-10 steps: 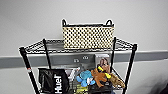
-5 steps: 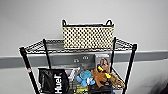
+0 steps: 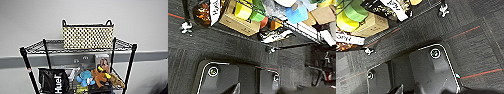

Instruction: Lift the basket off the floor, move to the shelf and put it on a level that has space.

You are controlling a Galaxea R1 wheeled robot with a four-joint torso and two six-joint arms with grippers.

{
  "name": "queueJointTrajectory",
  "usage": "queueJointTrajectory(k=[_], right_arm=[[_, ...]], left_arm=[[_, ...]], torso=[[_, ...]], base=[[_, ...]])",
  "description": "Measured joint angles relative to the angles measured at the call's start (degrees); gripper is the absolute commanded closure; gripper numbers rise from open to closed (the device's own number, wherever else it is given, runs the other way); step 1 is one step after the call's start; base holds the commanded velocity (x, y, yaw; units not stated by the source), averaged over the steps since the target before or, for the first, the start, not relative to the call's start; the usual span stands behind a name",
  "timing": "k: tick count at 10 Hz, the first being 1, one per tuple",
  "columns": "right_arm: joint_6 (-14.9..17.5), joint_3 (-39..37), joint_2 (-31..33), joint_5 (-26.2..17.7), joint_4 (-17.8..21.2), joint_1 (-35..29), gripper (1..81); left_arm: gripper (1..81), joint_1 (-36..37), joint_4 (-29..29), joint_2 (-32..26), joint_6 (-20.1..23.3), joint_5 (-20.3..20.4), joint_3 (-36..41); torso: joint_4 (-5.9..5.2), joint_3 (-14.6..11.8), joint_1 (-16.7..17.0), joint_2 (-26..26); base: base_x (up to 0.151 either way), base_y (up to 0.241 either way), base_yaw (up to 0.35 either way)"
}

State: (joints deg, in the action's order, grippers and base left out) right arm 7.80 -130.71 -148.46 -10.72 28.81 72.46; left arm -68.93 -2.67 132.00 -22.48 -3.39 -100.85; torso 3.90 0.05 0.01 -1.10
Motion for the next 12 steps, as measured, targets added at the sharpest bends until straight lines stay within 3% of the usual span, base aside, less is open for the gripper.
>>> queueJointTrajectory(k=[8, 12], right_arm=[[4.6, -10.9, -10.2, 4.6, 0.0, 5.3, 1.0], [6.2, -21.4, -16.5, 5.3, 0.0, 6.0, 1.0]], left_arm=[[1.0, -6.7, 4.6, 13.8, 0.0, 0.5, -16.5], [1.0, -8.2, 6.5, 22.3, 0.0, 0.7, -28.1]], torso=[[0.0, -0.1, 0.0, 0.0], [0.0, -0.1, 0.1, -0.1]], base=[[0.0, 0.0, 0.0], [0.0, 0.0, 0.0]])
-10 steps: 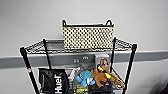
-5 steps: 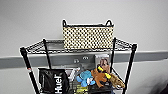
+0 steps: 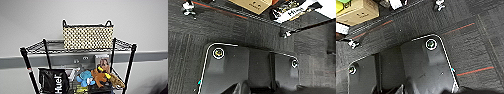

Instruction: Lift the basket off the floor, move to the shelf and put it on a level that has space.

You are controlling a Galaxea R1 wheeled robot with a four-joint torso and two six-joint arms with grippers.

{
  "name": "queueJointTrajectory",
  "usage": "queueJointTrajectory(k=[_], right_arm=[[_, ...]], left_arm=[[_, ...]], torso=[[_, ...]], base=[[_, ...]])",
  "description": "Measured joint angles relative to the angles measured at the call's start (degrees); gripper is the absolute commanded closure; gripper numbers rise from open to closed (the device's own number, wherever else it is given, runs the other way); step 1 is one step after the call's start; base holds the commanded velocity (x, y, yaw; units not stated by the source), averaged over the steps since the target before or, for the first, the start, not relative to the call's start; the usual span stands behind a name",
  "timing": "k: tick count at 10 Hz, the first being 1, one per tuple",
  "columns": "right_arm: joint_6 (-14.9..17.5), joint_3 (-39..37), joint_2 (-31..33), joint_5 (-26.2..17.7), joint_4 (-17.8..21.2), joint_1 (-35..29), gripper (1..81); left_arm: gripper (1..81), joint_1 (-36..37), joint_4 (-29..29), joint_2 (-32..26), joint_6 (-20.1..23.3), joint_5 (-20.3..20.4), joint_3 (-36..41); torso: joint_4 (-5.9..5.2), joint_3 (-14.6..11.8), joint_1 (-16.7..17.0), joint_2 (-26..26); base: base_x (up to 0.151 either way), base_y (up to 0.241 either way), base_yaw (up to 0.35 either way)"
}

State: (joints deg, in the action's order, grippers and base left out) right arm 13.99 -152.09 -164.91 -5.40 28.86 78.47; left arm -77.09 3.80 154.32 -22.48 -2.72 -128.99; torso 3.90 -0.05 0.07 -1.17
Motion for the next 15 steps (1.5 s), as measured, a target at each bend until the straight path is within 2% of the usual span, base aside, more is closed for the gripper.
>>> queueJointTrajectory(k=[2, 5, 8, 11, 15], right_arm=[[1.2, -3.7, -4.2, 0.6, 0.0, 0.8, 1.0], [3.3, -6.7, -6.8, 3.7, 0.0, 3.8, 1.0], [3.4, -7.8, -8.0, 4.3, 0.0, 3.6, 1.0], [3.5, -7.8, -9.7, 7.4, 0.0, 5.3, 1.0], [3.5, -7.8, -10.4, 7.8, 0.0, 5.8, 1.0]], left_arm=[[1.0, -1.3, 1.0, 3.5, 0.0, 0.0, -5.0], [1.0, -2.0, 2.0, 7.4, 0.1, 0.0, -11.5], [1.0, -2.8, 3.1, 11.3, 0.1, 0.2, -17.1], [1.0, -3.2, 4.7, 14.6, 0.1, 0.2, -22.9], [1.0, -3.5, 5.9, 18.8, 0.1, 0.1, -30.2]], torso=[[0.0, 0.0, 0.0, 0.0], [0.0, 0.0, 0.0, 0.0], [0.0, 0.0, 0.0, 0.0], [0.0, 0.0, 0.0, 0.0], [0.0, 0.0, 0.0, -0.1]], base=[[0.0, 0.0, 0.0], [0.0, 0.0, 0.0], [0.0, 0.0, 0.0], [0.0, 0.0, 0.0], [0.0, 0.0, 0.0]])
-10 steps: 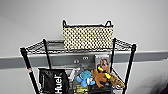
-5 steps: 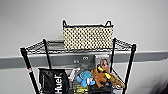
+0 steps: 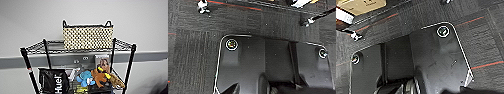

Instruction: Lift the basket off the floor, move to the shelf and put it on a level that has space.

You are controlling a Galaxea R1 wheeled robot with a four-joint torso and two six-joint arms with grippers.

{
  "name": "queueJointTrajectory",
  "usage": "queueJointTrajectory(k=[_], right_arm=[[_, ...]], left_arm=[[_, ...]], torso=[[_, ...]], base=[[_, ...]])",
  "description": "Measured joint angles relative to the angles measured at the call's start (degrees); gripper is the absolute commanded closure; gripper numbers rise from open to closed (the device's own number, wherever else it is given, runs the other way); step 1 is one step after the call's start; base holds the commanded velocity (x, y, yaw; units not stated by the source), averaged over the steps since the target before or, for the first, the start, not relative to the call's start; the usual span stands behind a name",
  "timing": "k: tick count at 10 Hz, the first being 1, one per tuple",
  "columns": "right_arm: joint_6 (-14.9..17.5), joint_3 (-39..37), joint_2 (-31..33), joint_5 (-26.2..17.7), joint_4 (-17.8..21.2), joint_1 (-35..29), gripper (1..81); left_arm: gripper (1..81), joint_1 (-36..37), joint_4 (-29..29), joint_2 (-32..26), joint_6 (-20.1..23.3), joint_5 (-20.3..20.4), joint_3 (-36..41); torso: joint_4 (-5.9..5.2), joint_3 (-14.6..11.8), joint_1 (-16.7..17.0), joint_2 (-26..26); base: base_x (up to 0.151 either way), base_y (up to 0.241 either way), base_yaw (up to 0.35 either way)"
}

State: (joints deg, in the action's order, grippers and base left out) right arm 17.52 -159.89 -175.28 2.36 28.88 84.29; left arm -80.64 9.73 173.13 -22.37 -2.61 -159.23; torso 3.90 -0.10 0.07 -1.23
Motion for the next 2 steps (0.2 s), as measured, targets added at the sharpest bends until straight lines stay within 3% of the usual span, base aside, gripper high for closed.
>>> queueJointTrajectory(k=[2], right_arm=[[0.0, 0.0, -0.2, 0.0, 0.0, 0.0, 1.0]], left_arm=[[1.0, 0.0, 0.5, 1.3, 0.0, -0.3, -1.9]], torso=[[0.0, 0.0, 0.0, 0.0]], base=[[0.0, 0.0, 0.0]])
